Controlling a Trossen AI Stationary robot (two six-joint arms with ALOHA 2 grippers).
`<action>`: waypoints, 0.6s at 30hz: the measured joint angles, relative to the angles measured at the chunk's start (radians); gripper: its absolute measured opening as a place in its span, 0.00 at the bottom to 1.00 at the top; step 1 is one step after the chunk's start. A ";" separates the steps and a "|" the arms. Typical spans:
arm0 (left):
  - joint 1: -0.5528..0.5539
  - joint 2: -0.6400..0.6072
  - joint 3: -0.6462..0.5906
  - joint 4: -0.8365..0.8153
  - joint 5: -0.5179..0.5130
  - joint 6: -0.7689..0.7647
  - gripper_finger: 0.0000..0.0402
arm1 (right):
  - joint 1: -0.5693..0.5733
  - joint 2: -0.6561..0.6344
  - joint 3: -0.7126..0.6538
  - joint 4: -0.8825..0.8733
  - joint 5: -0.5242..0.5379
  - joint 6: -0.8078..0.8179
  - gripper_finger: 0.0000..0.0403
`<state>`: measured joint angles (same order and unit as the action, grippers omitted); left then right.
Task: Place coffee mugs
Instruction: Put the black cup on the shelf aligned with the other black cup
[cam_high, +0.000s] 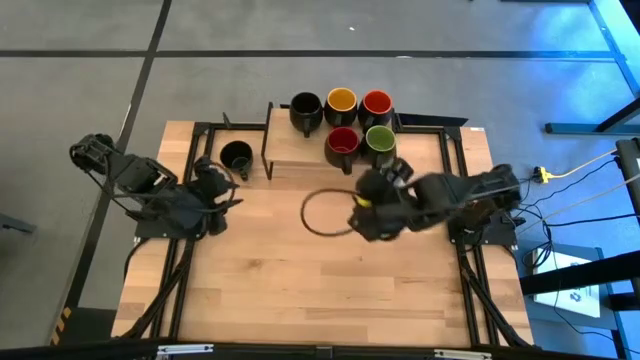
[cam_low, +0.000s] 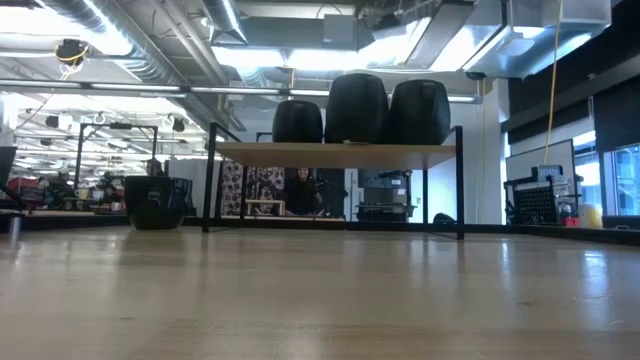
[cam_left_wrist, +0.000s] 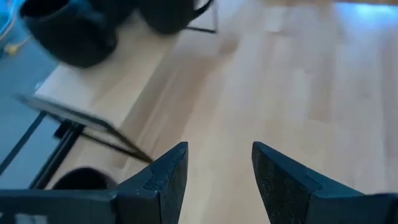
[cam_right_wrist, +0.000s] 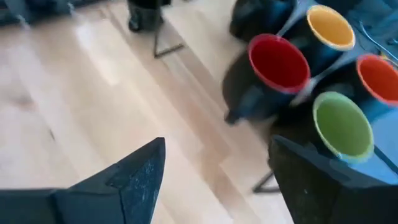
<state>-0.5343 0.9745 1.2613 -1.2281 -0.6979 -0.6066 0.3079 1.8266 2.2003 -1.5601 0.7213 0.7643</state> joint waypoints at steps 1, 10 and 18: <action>0.024 -0.001 -0.009 -0.001 0.002 -0.016 0.43 | 0.016 -0.019 -0.034 -0.006 0.006 0.025 0.68; 0.429 0.011 -0.065 -0.004 0.187 -0.009 0.43 | 0.107 -0.260 -0.586 0.032 0.083 0.210 0.68; 0.820 0.062 -0.100 0.036 0.424 0.109 0.43 | 0.133 -0.511 -1.012 0.293 0.060 0.250 0.68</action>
<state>0.2853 1.0365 1.1617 -1.1917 -0.2736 -0.4980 0.4408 1.3156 1.1878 -1.2675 0.7813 1.0145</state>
